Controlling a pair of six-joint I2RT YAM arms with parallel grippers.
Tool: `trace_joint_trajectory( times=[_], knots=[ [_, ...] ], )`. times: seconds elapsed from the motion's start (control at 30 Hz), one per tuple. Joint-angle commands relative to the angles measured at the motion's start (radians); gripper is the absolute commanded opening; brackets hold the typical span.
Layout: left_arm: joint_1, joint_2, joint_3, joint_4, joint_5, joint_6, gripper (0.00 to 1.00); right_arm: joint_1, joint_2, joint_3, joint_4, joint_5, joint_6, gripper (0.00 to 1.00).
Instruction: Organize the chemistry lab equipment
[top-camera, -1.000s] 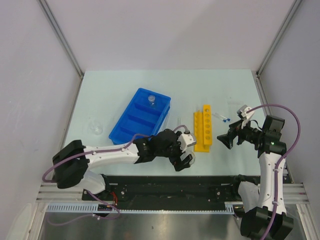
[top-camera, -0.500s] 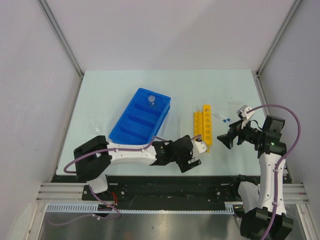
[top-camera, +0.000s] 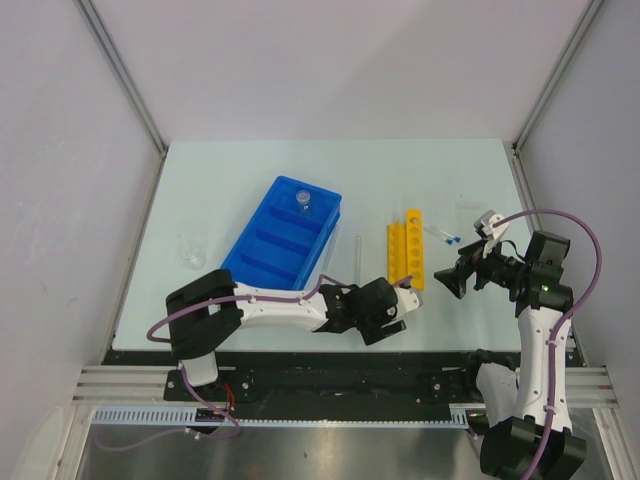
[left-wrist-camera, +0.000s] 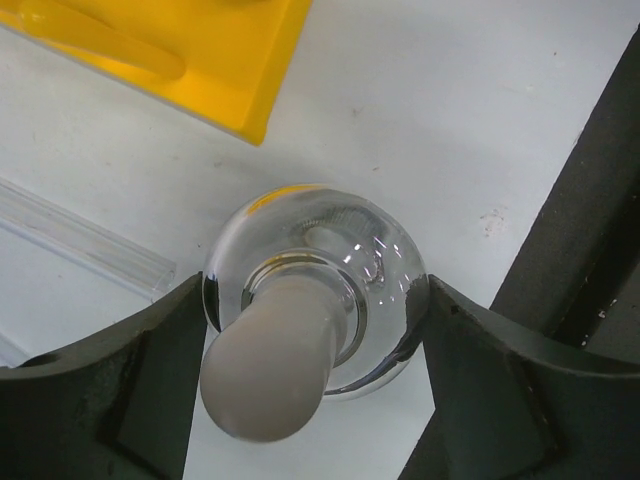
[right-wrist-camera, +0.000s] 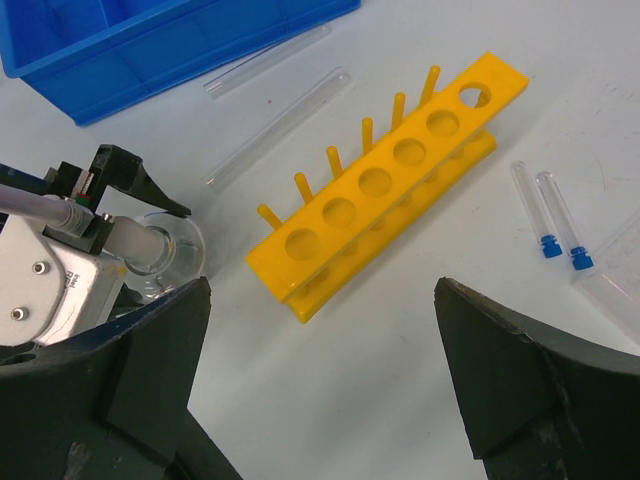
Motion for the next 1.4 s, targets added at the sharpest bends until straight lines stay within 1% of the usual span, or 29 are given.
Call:
trace_joint_trajectory(
  times=[0.0,0.07,0.13,0.17,0.3,0.37,0.53,0.67,0.7,0.77,0.8,0.87,0.9,0.97,1.0,1.07,1.1,1.2,1.33,1.37],
  knots=[
    [-0.006,-0.008,0.038,0.019,-0.004,0.007,0.5,0.0,-0.013,-0.001,0.011,-0.013,-0.014,1.0],
    [-0.006,-0.041,0.016,0.045,0.008,-0.004,0.43,0.0,-0.013,-0.001,0.011,-0.013,-0.014,1.0],
    [-0.006,-0.076,-0.005,0.076,0.025,-0.015,0.39,0.0,-0.013,-0.001,0.011,-0.013,-0.014,1.0],
    [-0.006,-0.088,-0.01,0.081,0.027,-0.021,0.34,0.0,-0.014,-0.003,0.013,-0.012,-0.014,1.0],
    [0.014,-0.131,-0.005,0.061,0.063,-0.071,0.31,0.002,-0.014,-0.001,0.011,-0.013,-0.014,1.0],
    [0.034,-0.154,0.001,0.03,0.108,-0.105,0.3,0.002,-0.014,-0.003,0.013,-0.012,-0.014,1.0],
    [0.162,-0.215,0.012,-0.034,0.238,-0.239,0.29,0.002,-0.016,-0.001,0.011,-0.012,-0.016,1.0],
    [0.27,-0.269,0.03,-0.12,0.26,-0.302,0.29,0.002,-0.016,-0.001,0.011,-0.012,-0.016,1.0],
    [0.316,-0.289,0.039,-0.132,0.26,-0.317,0.3,0.002,-0.016,-0.001,0.01,-0.012,-0.016,1.0],
    [0.362,-0.309,0.047,-0.161,0.261,-0.331,0.3,0.002,-0.016,-0.001,0.01,-0.012,-0.016,1.0],
    [0.409,-0.321,0.051,-0.169,0.266,-0.337,0.3,0.002,-0.016,-0.001,0.011,-0.012,-0.016,1.0],
    [0.461,-0.334,0.059,-0.186,0.277,-0.34,0.29,0.002,-0.013,-0.001,0.01,-0.01,-0.016,1.0],
    [0.513,-0.338,0.065,-0.189,0.299,-0.342,0.3,0.002,-0.014,-0.003,0.01,-0.012,-0.016,1.0],
    [0.563,-0.347,0.07,-0.189,0.326,-0.345,0.3,0.002,-0.014,-0.003,0.011,-0.012,-0.016,1.0],
    [0.613,-0.349,0.074,-0.186,0.35,-0.346,0.3,0.002,-0.013,-0.001,0.01,-0.01,-0.016,1.0],
    [0.662,-0.34,0.079,-0.177,0.379,-0.346,0.3,0.002,-0.011,-0.001,0.011,-0.012,-0.016,1.0],
    [0.714,-0.334,0.079,-0.171,0.395,-0.349,0.3,0.002,-0.01,-0.001,0.013,-0.012,-0.016,1.0],
    [0.797,-0.294,0.104,-0.16,0.444,-0.355,0.29,0.002,-0.01,-0.003,0.01,-0.01,-0.016,1.0],
    [0.838,-0.23,0.182,-0.195,0.377,-0.316,0.3,0.002,-0.008,-0.003,0.01,-0.01,-0.016,1.0],
    [0.842,-0.193,0.202,-0.218,0.366,-0.309,0.3,0.002,-0.008,-0.003,0.01,-0.01,-0.016,1.0]
  ],
)
